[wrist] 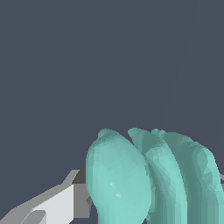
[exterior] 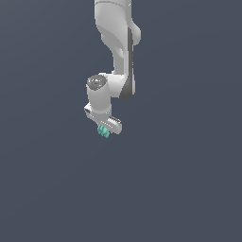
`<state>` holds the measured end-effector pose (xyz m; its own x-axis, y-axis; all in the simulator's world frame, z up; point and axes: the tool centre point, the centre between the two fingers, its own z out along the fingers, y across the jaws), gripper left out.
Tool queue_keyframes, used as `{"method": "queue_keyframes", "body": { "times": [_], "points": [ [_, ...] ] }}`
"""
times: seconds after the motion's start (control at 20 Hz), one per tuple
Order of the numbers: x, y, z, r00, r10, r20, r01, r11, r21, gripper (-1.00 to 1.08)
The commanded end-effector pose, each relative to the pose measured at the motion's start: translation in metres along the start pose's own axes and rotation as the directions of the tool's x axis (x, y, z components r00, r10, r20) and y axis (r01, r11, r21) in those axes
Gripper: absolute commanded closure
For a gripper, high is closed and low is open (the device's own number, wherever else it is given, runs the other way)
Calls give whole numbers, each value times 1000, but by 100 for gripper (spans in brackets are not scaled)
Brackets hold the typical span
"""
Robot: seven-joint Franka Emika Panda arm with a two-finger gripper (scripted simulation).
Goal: Pick up the object and move it to a goal position.
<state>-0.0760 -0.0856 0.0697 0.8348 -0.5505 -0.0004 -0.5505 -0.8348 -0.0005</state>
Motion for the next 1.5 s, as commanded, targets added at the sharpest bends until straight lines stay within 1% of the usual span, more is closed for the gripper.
{"method": "queue_keyframes", "body": {
  "times": [0.0,0.3,1.45],
  "points": [
    [-1,-3,-16,1000,0,-1,0,1000,1,108],
    [-5,-11,-67,1000,1,-1,-1,1000,0,108],
    [-19,-52,-309,1000,1,-2,-1,1000,-2,108]
  ]
}}
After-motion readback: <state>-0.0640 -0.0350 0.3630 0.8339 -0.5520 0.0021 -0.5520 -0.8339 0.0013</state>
